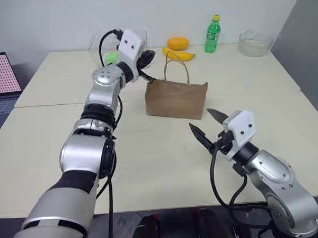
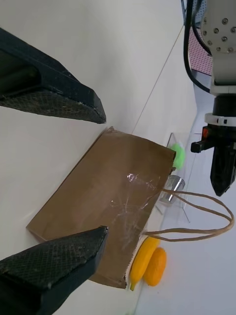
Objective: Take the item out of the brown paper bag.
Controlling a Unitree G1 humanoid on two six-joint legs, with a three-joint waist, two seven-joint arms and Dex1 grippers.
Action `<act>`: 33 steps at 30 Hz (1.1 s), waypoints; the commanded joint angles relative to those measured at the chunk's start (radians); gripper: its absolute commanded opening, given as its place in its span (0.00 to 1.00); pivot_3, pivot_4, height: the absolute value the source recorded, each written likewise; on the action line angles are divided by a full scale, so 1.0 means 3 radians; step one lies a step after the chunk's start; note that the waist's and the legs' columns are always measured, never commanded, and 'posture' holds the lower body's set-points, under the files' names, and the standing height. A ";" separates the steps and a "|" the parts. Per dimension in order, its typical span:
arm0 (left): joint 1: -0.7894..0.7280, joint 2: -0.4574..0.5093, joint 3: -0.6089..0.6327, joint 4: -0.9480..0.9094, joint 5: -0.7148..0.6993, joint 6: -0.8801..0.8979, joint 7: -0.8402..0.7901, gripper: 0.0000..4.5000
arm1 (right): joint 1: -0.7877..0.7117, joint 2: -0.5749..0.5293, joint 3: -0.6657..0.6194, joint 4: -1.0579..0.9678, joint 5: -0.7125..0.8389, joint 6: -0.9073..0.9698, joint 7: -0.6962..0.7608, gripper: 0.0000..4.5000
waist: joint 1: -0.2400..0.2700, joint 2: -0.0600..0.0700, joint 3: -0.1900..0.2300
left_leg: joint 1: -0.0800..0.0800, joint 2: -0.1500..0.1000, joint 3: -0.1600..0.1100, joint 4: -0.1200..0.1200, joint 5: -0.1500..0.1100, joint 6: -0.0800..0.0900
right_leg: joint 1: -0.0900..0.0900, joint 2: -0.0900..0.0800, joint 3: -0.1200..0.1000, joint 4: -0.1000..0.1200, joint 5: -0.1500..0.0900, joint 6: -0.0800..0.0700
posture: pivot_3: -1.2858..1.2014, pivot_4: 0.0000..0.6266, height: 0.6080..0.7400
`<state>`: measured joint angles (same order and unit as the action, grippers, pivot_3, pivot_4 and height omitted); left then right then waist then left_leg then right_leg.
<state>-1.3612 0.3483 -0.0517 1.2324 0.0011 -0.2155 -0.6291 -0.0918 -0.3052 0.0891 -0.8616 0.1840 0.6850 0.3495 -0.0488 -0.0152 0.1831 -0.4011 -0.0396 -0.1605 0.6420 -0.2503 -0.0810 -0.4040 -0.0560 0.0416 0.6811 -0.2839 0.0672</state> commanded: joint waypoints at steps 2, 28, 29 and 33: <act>-0.0237 -0.0015 -0.0200 0.0256 0.0355 0.0029 -0.0185 0.00 | 0.0080 -0.0077 -0.0091 -0.0258 0.0151 -0.0049 0.0059 0.78 | -0.0030 0.0000 0.0000 | 0.0001 0.0000 0.0000 0.0001 -0.0003 0.0006 | 0.0000 0.0000 0.0001 0.0002 0.0000 0.0000 | 0.52 0.24 1.00; -0.0224 0.0358 -0.0213 0.0131 0.0531 0.0502 -0.2200 0.00 | 0.0326 -0.0394 -0.0247 -0.0448 0.0663 0.0131 0.0104 0.78 | -0.0043 -0.0001 0.0000 | 0.0003 0.0001 0.0000 0.0009 -0.0003 0.0007 | 0.0002 0.0001 0.0001 0.0013 0.0000 0.0000 | 0.52 0.24 1.00; -0.0212 0.0376 -0.0216 0.0098 0.0520 0.0516 -0.2292 0.00 | 0.0325 -0.0403 -0.0247 -0.0441 0.0677 0.0127 0.0105 0.78 | -0.0044 -0.0001 0.0000 | 0.0003 0.0001 0.0000 0.0009 -0.0003 0.0007 | 0.0002 0.0001 0.0001 0.0013 0.0000 0.0000 | 0.52 0.24 1.00; -0.0126 0.0454 -0.0218 -0.0095 0.0474 0.0536 -0.2576 0.00 | 0.0316 -0.0450 -0.0248 -0.0406 0.0737 0.0113 0.0122 0.78 | -0.0048 -0.0001 0.0000 | 0.0003 0.0001 0.0000 0.0009 -0.0003 0.0007 | 0.0002 0.0001 0.0001 0.0016 0.0000 0.0000 | 0.52 0.24 1.00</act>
<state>-1.3971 0.4663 -0.1196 1.2456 0.1588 -0.0605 -1.3689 0.0128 -0.4335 0.0227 -0.9362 0.3822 0.7333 0.3776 -0.0631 -0.0155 0.1831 -0.4000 -0.0392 -0.1605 0.6447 -0.2512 -0.0790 -0.4034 -0.0557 0.0419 0.6860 -0.2839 0.0672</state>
